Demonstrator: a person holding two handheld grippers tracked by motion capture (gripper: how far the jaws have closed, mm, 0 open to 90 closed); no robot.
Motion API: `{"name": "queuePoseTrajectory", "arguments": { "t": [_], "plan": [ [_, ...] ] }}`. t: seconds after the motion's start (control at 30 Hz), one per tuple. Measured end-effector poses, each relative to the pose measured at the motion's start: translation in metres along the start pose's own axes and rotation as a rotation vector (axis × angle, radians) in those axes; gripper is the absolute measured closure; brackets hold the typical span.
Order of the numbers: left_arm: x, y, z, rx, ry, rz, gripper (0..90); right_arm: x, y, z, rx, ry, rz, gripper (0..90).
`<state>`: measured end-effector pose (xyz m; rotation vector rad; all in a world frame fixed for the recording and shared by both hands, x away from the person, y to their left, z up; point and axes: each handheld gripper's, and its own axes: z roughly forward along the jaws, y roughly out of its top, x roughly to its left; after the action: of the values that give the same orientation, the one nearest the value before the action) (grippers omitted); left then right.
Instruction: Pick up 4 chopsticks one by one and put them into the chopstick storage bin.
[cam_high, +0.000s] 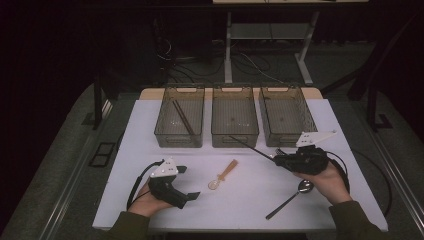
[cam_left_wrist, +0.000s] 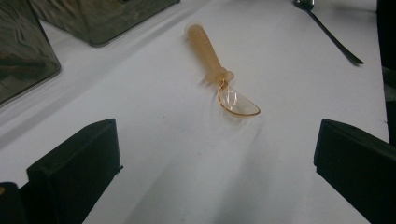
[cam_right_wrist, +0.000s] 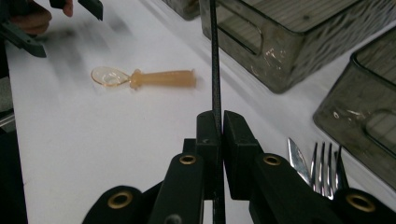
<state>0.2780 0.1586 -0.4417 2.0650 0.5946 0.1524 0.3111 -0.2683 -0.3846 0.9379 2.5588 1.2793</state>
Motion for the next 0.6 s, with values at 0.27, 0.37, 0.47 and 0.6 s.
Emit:
{"name": "queuePoseTrajectory", "arguments": {
  "t": [0.27,0.37,0.47,0.6],
  "plan": [
    [0.0,0.0,0.0,-0.01,-0.002,-0.004,0.0,0.004,0.016,0.011,-0.008,0.011,-0.002,85.0],
    [-0.001,0.0,0.0,-0.01,-0.002,-0.003,0.0,0.006,0.022,0.017,-0.014,0.01,0.002,85.0],
    [0.0,0.0,0.0,-0.01,-0.003,0.0,0.0,0.008,0.028,0.023,-0.013,0.013,0.004,85.0],
    [0.0,0.0,0.0,-0.014,-0.004,-0.005,0.0,0.01,0.037,0.033,0.001,0.001,0.021,85.1]
  ]
}}
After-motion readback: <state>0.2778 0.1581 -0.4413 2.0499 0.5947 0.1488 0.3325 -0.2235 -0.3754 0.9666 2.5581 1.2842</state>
